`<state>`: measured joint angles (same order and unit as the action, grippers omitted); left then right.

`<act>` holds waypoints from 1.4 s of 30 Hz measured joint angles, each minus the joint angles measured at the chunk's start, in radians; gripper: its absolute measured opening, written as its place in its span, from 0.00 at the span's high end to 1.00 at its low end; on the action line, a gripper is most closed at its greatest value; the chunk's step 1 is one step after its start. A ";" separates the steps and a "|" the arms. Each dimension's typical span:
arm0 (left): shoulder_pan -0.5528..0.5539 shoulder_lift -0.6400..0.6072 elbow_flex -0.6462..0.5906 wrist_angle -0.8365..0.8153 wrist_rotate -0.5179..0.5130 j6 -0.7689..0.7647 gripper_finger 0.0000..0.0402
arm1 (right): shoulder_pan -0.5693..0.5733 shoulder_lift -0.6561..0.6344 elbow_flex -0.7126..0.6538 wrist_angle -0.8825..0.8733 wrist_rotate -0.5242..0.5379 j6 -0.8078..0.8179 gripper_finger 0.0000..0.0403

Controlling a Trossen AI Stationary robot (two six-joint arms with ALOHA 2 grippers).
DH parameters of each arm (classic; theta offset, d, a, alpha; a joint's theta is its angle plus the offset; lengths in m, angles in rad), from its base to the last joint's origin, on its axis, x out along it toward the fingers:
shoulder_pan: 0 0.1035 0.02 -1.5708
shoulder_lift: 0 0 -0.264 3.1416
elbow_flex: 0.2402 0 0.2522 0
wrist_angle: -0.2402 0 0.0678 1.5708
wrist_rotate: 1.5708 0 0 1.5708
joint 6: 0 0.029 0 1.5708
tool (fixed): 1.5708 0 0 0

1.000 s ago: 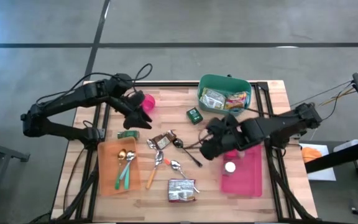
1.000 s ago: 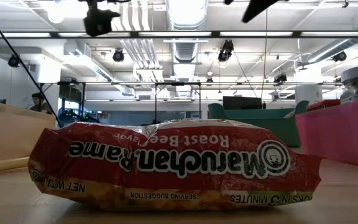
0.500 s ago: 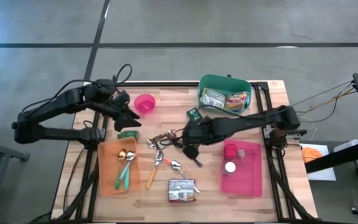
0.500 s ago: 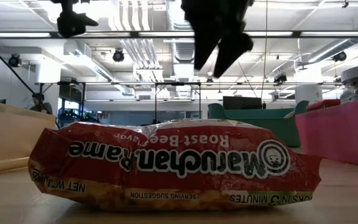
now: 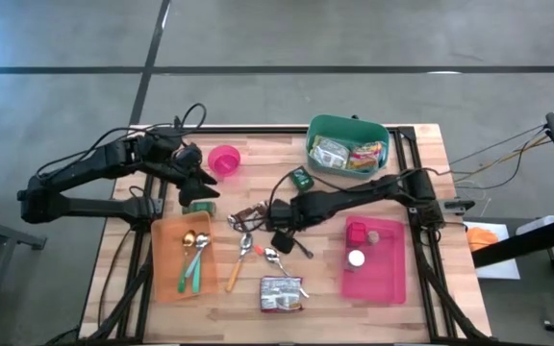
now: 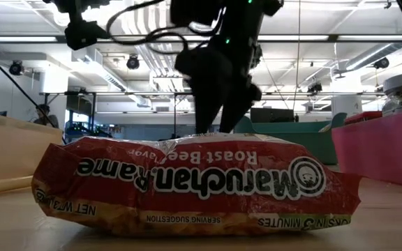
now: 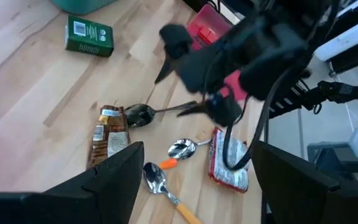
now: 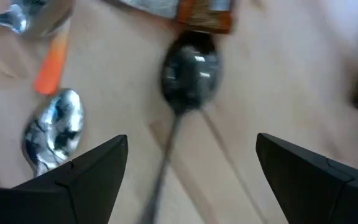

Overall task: Pick & Place Food Item
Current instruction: Put the black spoon into the orange bin

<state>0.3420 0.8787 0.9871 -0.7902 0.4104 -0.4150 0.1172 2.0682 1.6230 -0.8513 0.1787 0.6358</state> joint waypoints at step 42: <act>0.000 0.000 0.000 0.001 0.000 0.012 0.26 | -0.036 0.073 -0.059 0.045 -0.060 -0.060 0.96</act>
<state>0.3420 0.8787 0.9871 -0.7893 0.4108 -0.4033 0.0811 2.1407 1.5640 -0.8067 0.1188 0.5753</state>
